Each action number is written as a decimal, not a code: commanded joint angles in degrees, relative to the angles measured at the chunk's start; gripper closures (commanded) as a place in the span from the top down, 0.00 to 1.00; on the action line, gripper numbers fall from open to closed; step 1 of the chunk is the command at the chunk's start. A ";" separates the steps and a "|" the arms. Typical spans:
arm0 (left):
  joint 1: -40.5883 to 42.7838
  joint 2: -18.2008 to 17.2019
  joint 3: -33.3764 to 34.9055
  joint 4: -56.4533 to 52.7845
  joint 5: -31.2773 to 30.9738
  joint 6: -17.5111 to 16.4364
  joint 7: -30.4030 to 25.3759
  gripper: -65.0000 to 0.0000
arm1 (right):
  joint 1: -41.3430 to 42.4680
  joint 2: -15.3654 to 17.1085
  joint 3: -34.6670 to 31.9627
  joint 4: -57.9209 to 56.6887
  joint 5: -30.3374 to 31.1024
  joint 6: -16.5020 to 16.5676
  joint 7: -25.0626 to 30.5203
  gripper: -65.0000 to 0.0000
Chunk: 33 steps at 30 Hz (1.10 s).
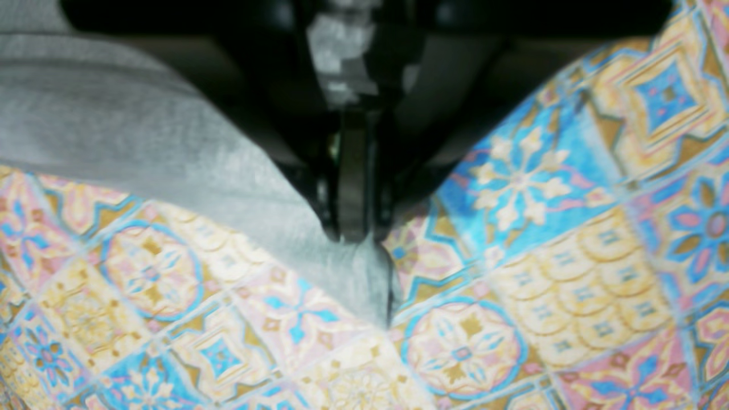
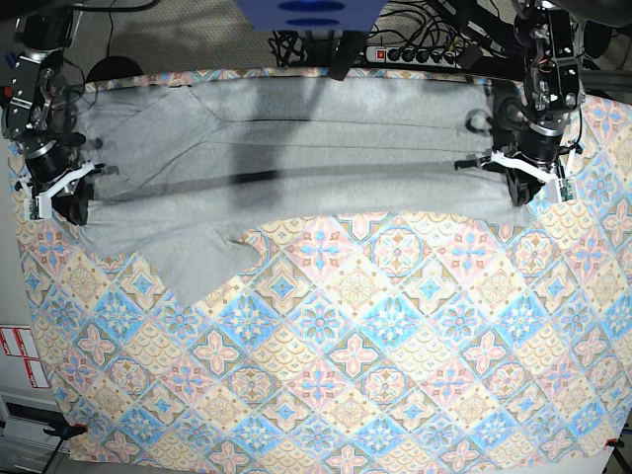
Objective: Fold the T-shirt properly
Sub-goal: 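Lift the hem and fold it over toward the collar with both grippers, then grasp the hanging sleeve with the right gripper and fold it onto the shirt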
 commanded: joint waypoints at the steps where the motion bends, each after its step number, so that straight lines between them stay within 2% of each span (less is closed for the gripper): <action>1: 0.79 -0.64 -0.58 0.99 -0.12 0.18 -1.65 0.00 | -0.02 1.52 1.16 1.09 0.98 -0.18 1.72 0.01; 18: 6.86 -0.72 -0.23 0.55 0.14 0.18 -1.48 0.00 | -7.14 1.35 2.31 6.45 0.90 -0.18 1.89 0.01; 24: 5.28 -0.72 -0.23 -5.51 0.58 0.18 -1.48 0.00 | -7.23 1.08 1.78 5.84 0.90 -0.18 1.81 0.02; 26: 4.05 -0.72 -0.23 -7.88 0.58 0.18 -1.48 0.00 | -7.23 0.03 1.78 5.84 0.90 -0.18 1.72 0.05; 30: 1.94 -0.46 -0.23 -10.35 0.58 0.18 -1.39 0.00 | -7.23 -1.03 2.13 5.84 0.90 -0.35 1.72 0.20; 33: 1.58 -0.37 -0.14 -10.52 0.58 0.18 -1.30 0.11 | -7.23 -1.55 2.31 6.54 0.90 -0.44 1.72 0.29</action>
